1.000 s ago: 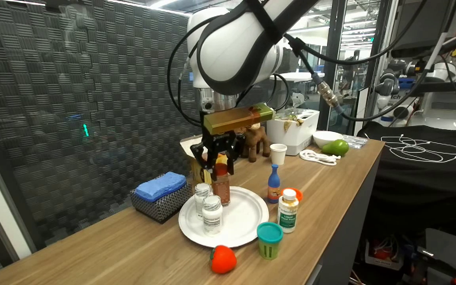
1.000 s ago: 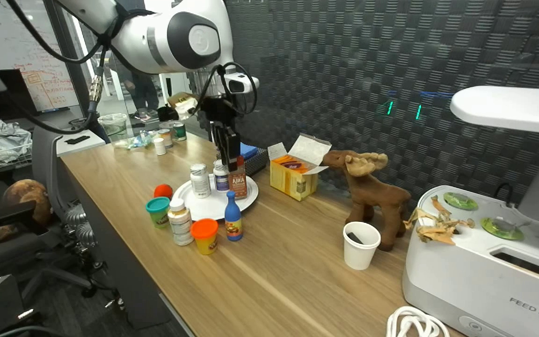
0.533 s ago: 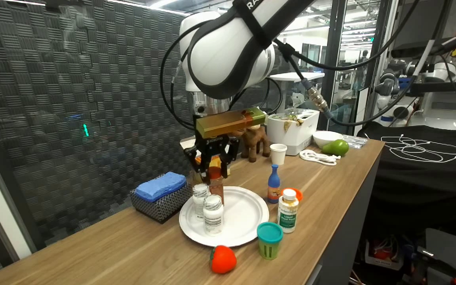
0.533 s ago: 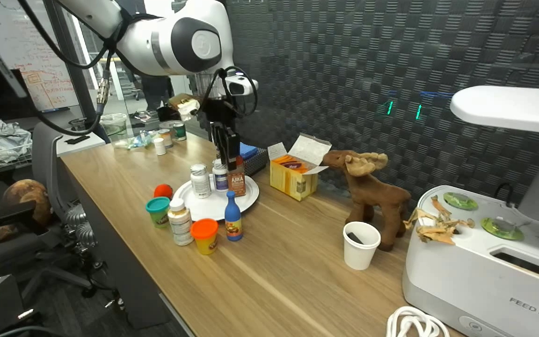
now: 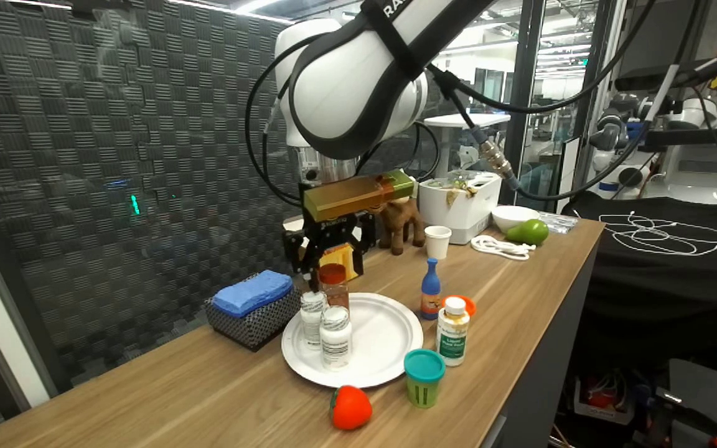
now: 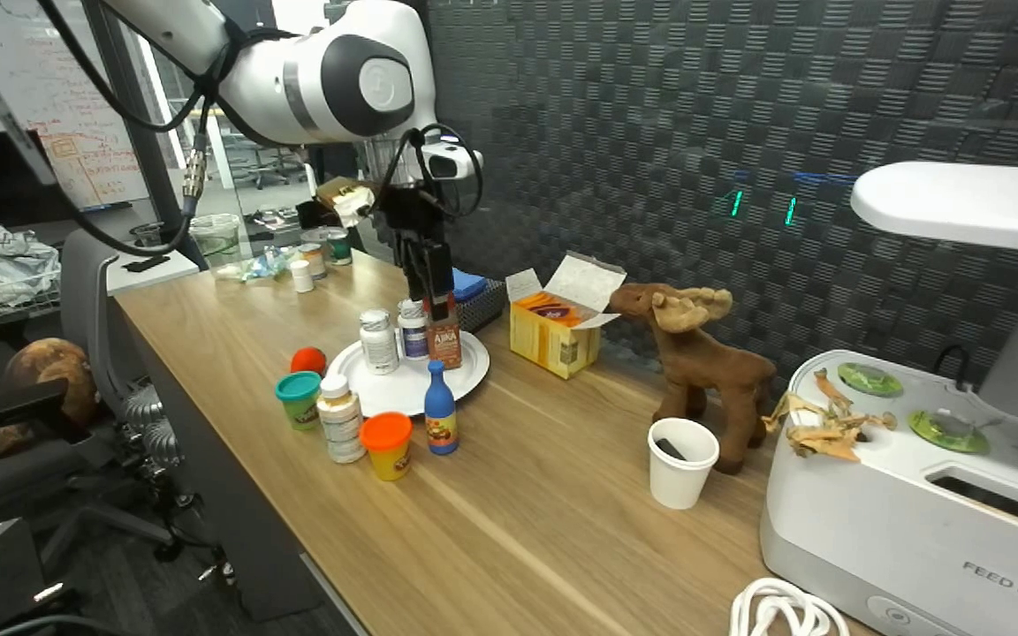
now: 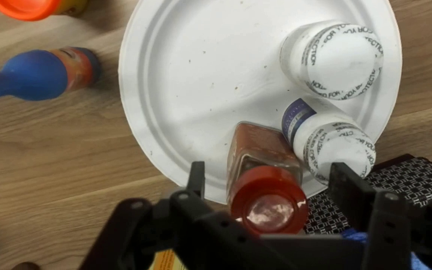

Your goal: Pick up the bottles from the table and put them on the white plate.

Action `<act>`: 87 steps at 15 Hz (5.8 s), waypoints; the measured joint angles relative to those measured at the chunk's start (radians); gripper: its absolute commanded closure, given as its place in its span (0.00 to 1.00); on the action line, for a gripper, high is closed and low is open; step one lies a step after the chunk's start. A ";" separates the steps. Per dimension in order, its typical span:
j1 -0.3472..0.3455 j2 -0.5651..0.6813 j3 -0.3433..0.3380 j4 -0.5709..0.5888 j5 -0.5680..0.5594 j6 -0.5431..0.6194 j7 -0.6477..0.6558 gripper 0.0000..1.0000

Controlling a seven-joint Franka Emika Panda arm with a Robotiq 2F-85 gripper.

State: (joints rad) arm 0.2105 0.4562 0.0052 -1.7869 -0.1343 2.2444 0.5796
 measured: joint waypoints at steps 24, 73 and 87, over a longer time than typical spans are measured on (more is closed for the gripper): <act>-0.075 -0.481 0.018 -0.616 0.047 0.096 0.115 0.00; -0.122 -0.341 0.056 -0.397 0.045 0.128 0.050 0.92; -0.126 -0.165 0.026 -0.279 0.163 0.220 0.034 0.92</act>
State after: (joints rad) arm 0.0842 0.2914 0.0313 -2.0655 0.0289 2.4644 0.6133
